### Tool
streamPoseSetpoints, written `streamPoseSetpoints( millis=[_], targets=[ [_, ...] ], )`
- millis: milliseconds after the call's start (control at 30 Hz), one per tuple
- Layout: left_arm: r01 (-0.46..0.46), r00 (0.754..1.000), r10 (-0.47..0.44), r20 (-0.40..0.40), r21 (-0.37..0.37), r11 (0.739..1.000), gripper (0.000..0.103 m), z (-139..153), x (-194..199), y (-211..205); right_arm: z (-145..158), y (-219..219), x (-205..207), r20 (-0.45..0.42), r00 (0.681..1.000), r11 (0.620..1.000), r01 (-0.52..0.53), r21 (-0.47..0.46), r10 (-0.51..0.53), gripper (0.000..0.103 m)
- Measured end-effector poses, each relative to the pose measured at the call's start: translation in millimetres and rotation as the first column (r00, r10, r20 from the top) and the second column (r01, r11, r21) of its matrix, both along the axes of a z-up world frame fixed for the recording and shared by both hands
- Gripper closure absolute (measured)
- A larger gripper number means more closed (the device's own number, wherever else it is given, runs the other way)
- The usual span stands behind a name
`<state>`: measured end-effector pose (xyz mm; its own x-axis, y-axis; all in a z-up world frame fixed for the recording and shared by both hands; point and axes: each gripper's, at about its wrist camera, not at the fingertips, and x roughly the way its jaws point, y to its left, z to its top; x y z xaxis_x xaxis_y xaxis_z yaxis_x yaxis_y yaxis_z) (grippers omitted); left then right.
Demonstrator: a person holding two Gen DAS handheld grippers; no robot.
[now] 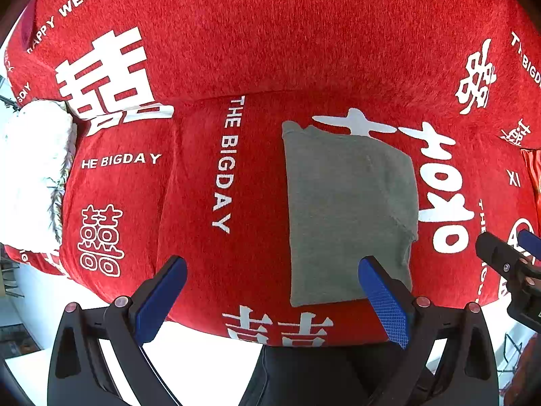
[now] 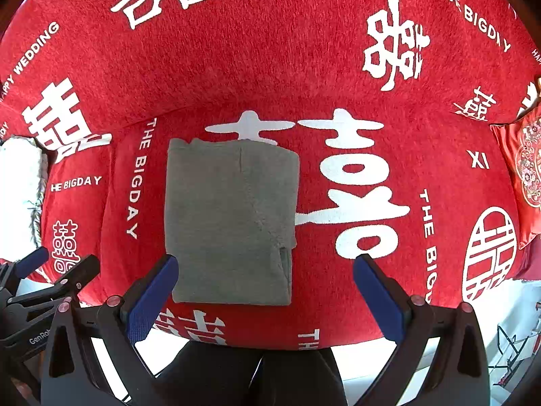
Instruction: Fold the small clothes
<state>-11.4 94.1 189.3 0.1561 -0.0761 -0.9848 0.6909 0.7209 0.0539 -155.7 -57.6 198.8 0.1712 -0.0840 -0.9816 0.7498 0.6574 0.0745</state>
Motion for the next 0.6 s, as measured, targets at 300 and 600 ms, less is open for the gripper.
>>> streamPoseSetpoints(
  millis=[300,600],
  targets=[
    [-0.001,1.0,0.001,0.003,0.002,1.0,0.002,1.1,-0.3,1.0,0.4,0.3,0.2,0.003,1.0,1.0,0.0,-0.002,0.0,0.0],
    [-0.006,1.0,0.006,0.003,0.004,1.0,0.002,3.1,2.6,1.7,1.9,0.4,1.5,0.004,1.0,1.0,-0.005,-0.004,0.005,0.0]
  ],
)
